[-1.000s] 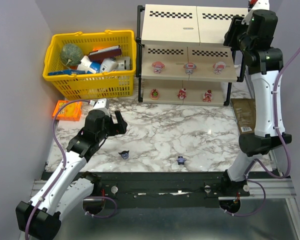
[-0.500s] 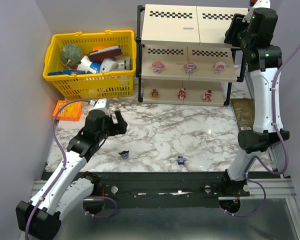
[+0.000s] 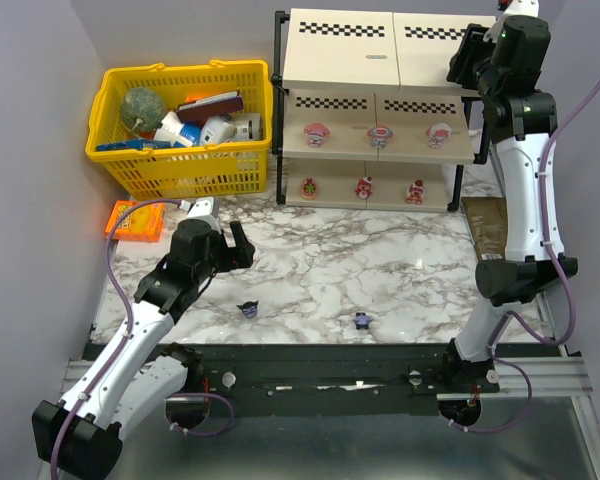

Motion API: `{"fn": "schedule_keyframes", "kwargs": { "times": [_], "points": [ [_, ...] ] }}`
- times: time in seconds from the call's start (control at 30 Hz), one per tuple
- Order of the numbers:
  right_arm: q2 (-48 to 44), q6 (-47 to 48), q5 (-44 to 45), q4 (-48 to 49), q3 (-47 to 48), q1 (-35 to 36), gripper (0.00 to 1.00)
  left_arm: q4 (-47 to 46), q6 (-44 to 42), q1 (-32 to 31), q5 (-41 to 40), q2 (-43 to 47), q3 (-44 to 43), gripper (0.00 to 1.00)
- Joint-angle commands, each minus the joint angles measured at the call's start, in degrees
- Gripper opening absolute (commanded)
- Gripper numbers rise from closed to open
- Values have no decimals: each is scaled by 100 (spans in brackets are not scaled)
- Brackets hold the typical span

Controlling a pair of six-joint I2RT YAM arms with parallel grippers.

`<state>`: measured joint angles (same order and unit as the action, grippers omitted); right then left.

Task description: Place and organize the plastic toys onto the shelf

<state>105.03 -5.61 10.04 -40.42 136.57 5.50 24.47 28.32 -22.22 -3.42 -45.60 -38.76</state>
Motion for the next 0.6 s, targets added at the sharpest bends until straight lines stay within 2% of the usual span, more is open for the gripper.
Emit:
{"fn": "schedule_keyframes", "kwargs": {
  "times": [0.0,0.23,0.57],
  "points": [
    [184,-63,147,-220,-140,-49,35,-83,-72,16,-45,-1,0,99],
    [96,-125,95,-133,-271,-49,53,-83,-63,24,-62,-27,9,99],
    [-62,-178,77,8,-447,-49,64,-91,-72,16,-62,-54,-8,99]
  ]
}}
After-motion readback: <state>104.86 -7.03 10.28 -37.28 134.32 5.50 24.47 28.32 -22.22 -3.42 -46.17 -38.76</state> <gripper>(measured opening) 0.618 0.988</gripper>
